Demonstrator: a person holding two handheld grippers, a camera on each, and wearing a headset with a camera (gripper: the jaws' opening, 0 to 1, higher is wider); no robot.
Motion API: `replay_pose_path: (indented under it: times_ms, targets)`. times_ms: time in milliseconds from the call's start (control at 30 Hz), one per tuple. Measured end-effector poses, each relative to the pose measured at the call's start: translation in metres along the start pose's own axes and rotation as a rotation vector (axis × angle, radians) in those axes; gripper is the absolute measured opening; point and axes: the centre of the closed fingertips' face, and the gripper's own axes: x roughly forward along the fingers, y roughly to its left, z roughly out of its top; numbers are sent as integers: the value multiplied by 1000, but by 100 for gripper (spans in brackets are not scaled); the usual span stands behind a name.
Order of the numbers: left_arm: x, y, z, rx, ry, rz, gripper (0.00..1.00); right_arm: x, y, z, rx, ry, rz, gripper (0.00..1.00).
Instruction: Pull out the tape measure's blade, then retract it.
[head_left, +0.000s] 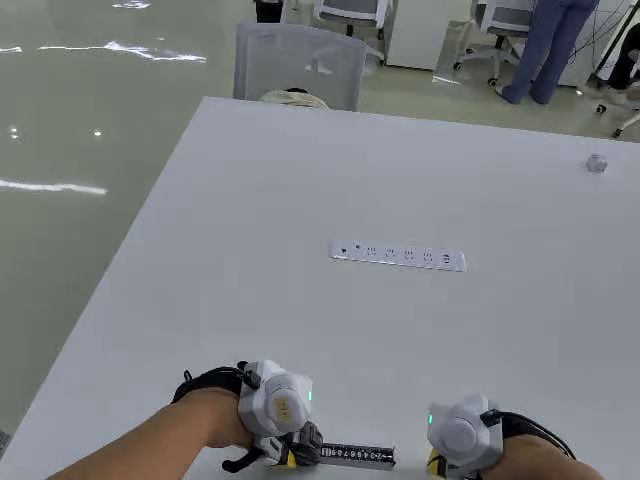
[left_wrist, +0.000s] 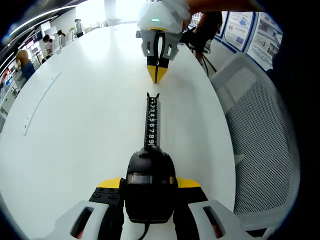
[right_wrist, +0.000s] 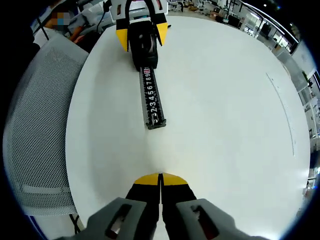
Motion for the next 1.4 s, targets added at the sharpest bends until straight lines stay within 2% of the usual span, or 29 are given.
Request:
replay_pose_path:
  times_ms: [67, 100, 133, 167, 200, 233, 300, 367, 433, 600, 700, 767, 833, 867, 933, 1000, 1067, 1100, 1167, 1300, 1367, 1400]
  targets:
    - [0, 0, 0, 4, -3, -2, 35, 2, 1, 7, -19, -6, -9, 0]
    - [0, 0, 0, 2, -4, -1, 35, 3, 1, 13, 1, -33, -10, 0]
    - [0, 0, 0, 2, -5, -1, 35, 4, 4, 20, 34, -61, 5, 4]
    - [0, 0, 0, 1, -4, -2, 35, 5, 0, 31, 64, -93, -10, 12]
    - [0, 0, 0, 1, -4, -4, 35, 6, -1, 37, 63, -99, -5, 18]
    - [0, 0, 0, 2, -5, -5, 35, 5, -2, 41, 56, -97, -5, 20]
    - [0, 0, 0, 1, -7, -5, 35, 4, -3, 59, 21, -124, -24, 21]
    - [0, 0, 0, -1, -10, -4, 35, 6, -3, 72, 14, -127, -30, 31]
    - [-1, 0, 1, 0, -14, -3, 35, 11, -3, 83, -20, -129, -34, 38]
    - [-1, 1, 1, 0, -20, -2, 35, 22, -1, 100, -73, -114, -38, 27]
    - [-2, 1, 2, -1, -24, -1, 35, 28, -2, 102, -73, -105, -36, 27]
    - [-2, 1, 2, -2, -27, -2, 35, 31, -6, 95, -95, -65, -54, 24]
    - [-2, 0, 2, -2, -27, -1, 35, 34, -6, 90, -88, -47, -48, 25]
    - [-2, 1, 2, -2, -28, -1, 35, 32, -5, 92, -74, -70, -31, 23]
    - [-2, 0, 2, -5, -31, 0, 35, 32, -6, 90, -52, -66, -30, 23]
    - [-2, 1, 2, -8, -33, 0, 35, 34, 1, 90, -82, -68, -3, 17]
    - [-2, 1, 2, -6, -32, -2, 35, 34, 2, 91, -95, -64, -5, 15]
    - [-2, 0, 2, -6, -31, -3, 35, 34, 1, 92, -58, -65, 2, 16]
    - [-2, 0, 2, -3, -29, -4, 35, 34, 2, 93, -44, -74, 10, 16]
    - [-2, 0, 2, -3, -29, -1, 35, 36, 5, 97, -88, -75, 4, 15]
    - [-2, 0, 2, -6, -33, -2, 35, 36, 5, 97, -92, -46, 4, 13]
    - [-2, 0, 2, -4, -32, -2, 35, 35, 5, 95, -153, -26, 2, 12]
